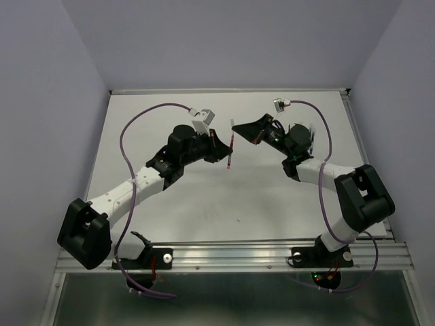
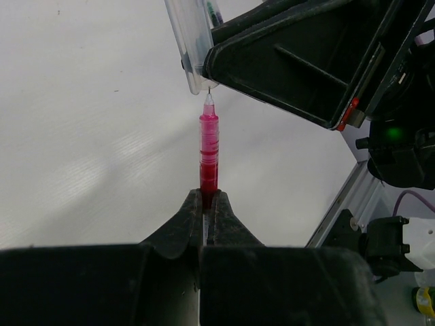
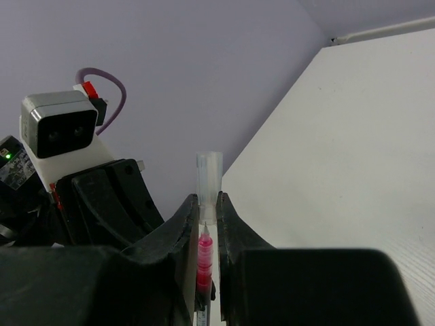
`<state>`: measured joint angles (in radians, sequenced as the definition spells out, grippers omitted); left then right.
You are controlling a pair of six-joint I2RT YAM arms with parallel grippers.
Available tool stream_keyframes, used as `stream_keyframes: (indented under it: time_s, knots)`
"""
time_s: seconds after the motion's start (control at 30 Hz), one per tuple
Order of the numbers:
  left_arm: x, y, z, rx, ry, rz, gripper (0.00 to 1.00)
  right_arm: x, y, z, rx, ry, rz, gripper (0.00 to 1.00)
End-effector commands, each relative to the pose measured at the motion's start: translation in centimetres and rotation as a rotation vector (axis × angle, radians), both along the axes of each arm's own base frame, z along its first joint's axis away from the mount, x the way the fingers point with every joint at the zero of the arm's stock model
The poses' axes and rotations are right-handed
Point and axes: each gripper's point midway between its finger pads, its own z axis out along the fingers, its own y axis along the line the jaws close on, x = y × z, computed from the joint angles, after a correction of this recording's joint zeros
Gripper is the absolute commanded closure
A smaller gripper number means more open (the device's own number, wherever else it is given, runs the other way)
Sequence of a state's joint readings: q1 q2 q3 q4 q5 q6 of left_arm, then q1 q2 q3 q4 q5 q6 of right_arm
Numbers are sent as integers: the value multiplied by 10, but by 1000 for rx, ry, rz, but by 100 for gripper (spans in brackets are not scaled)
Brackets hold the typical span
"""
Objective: Insert the pens into the pen caps
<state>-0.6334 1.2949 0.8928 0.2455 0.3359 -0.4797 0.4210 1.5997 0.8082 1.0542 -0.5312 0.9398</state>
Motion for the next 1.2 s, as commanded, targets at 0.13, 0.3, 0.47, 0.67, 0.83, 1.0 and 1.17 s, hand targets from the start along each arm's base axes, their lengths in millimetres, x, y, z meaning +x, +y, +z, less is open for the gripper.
stream_keyframes:
  time_s: [0.13, 0.3, 0.47, 0.67, 0.83, 1.0, 1.17]
  knots:
    - [8, -6, 28, -51, -73, 7, 100, -12, 4, 29, 68, -89, 25, 88]
    - [10, -6, 32, -56, -85, 14, 100, -12, 7, 23, 50, -79, 42, 89]
    - [8, -5, 35, -70, -89, 15, 100, -11, 5, 20, 27, -85, 19, 89]
    - [4, -5, 34, -73, -82, -1, 100, -4, 1, 26, 2, -119, -28, 88]
    - [2, -5, 30, -72, -71, -7, 100, -4, 2, 33, 23, -140, -23, 87]
    - [1, -4, 29, -68, -74, -7, 100, -1, 4, 39, 28, -152, -21, 87]
    - [1, -3, 31, -66, -80, -2, 100, 2, 3, 38, 22, -152, -36, 87]
